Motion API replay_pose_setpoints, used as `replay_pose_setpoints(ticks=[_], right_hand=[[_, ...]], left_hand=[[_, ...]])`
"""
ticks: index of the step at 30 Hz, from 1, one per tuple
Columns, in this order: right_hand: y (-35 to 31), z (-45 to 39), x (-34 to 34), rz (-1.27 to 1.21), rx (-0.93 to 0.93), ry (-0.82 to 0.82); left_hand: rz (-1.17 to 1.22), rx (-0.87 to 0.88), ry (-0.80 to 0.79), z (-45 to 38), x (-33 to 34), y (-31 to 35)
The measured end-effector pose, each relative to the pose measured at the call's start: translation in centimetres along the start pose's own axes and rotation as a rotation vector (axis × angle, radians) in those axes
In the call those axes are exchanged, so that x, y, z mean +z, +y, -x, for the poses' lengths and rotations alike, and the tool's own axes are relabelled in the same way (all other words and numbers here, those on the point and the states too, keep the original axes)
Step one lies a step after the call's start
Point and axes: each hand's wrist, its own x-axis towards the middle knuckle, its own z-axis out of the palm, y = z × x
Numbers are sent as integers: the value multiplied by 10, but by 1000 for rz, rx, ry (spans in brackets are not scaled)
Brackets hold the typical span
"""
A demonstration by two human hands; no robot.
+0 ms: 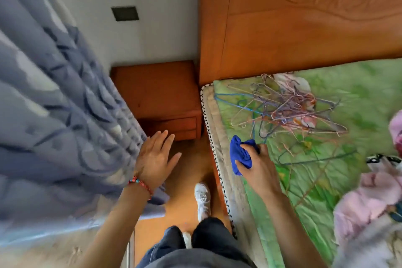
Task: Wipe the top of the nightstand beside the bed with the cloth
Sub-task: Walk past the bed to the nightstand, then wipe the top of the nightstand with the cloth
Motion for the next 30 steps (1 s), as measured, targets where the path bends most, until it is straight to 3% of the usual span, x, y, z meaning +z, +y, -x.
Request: replay_pose_setpoints(ticks=[15,30], right_hand=[[-14,-232,38,-82,-64,-143],[-30,-385,200,-221,175,-202]], left_hand=[[15,-153,-127,-188,27,-58],[112,-176,-273,-314,142,-177]])
